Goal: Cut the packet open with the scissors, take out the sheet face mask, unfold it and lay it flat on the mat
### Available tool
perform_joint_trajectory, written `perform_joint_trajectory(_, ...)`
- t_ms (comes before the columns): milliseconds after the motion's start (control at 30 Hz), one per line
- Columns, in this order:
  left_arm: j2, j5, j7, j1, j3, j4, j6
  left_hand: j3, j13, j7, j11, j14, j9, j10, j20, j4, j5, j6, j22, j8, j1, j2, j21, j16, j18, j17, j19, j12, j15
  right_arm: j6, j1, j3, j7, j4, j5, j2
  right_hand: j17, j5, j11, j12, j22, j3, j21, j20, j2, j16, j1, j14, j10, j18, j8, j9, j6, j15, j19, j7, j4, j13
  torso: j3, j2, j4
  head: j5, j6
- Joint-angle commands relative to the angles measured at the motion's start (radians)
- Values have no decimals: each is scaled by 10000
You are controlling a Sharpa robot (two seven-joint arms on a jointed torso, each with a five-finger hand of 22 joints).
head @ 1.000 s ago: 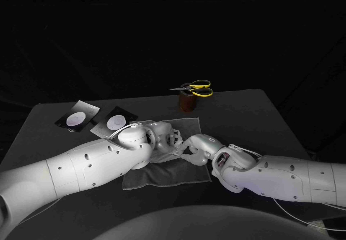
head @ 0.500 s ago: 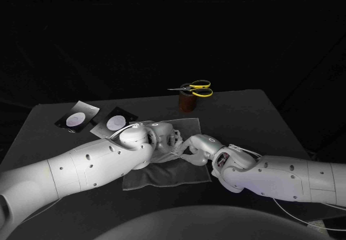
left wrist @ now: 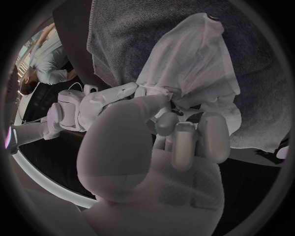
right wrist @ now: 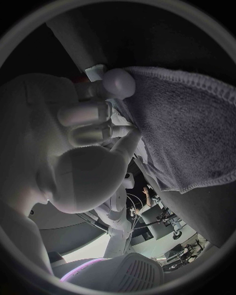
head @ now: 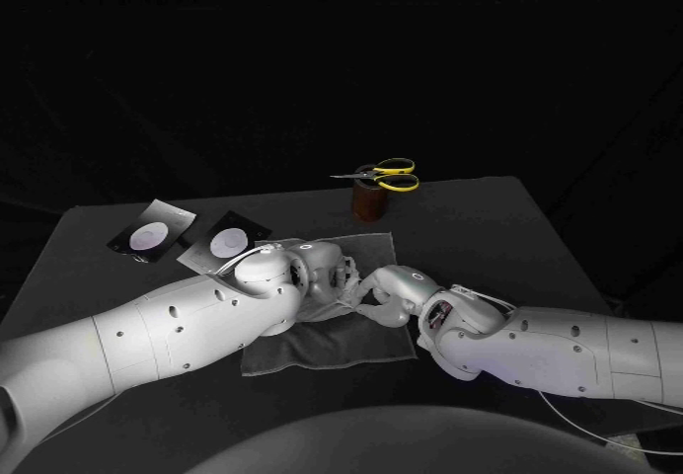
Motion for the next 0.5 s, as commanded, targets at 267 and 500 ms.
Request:
perform_joint_trajectory(267,-245,706,161,-55,57,248,-887,334,133,-37,-55,764,113,197,-16,-87,36,-22,546,189,-209,97,113,43,-126,1409,144,104,-70,1035,-173,-149,-627,-169,33,0,2625,-42,-10,54,10,-52,-71,6,-26,37,-65,1064,1068,130,-50,-14,77,-67,-48,135,-4,2420,-7,-2,11,-23,0)
perform_joint_trajectory(500,-488,1854,6,-54,135,449,-1076,411,124,-50,-66,765,145,208,-24,-108,36,-12,553,236,-263,79,121,44,-127,1410,150,99,-79,1062,-173,-150,-659,-194,18,4,2625,-42,-10,54,10,-52,-71,6,-26,37,-65,1064,1068,130,-50,-14,77,-67,-48,135,-4,2420,-6,-8,8,-34,0)
